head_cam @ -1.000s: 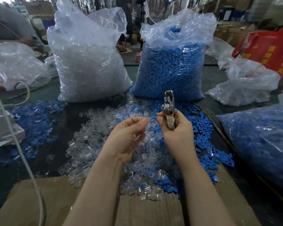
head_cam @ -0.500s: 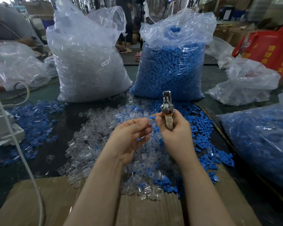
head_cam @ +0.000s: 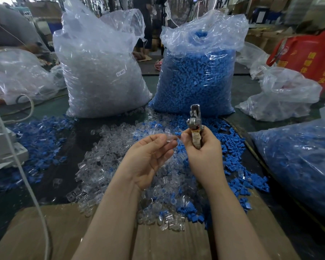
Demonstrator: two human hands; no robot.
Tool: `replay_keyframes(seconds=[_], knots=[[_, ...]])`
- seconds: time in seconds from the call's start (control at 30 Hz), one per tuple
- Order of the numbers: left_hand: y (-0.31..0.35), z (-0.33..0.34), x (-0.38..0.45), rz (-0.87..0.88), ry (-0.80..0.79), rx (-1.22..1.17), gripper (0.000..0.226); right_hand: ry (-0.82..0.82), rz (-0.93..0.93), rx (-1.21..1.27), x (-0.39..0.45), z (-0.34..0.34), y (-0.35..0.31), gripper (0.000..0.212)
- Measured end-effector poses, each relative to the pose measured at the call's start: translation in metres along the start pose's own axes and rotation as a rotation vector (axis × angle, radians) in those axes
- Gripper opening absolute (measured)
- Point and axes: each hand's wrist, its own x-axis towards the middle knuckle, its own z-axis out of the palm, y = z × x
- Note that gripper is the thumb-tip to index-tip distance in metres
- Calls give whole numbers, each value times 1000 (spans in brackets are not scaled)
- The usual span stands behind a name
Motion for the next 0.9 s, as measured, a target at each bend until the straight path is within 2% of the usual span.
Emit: replay_keyframes(seconds=[0.2, 0.3, 0.5, 0.67, 0.9], knots=[[1, -2, 0, -49, 9, 92, 3, -69, -54, 145, -1, 0, -10, 7], [1, -2, 0, -29, 53, 146, 14, -68, -52, 120, -2, 0, -10, 4], [1, -1, 1, -12, 52, 132, 18, -96, -42, 81, -1, 2, -7, 6], [1, 3, 1, 56, 73, 71, 21, -12, -19, 72, 0, 2, -5, 8], [-3, 12, -2, 165, 90, 94, 11, -34, -34, 1, -2, 3, -4, 11]])
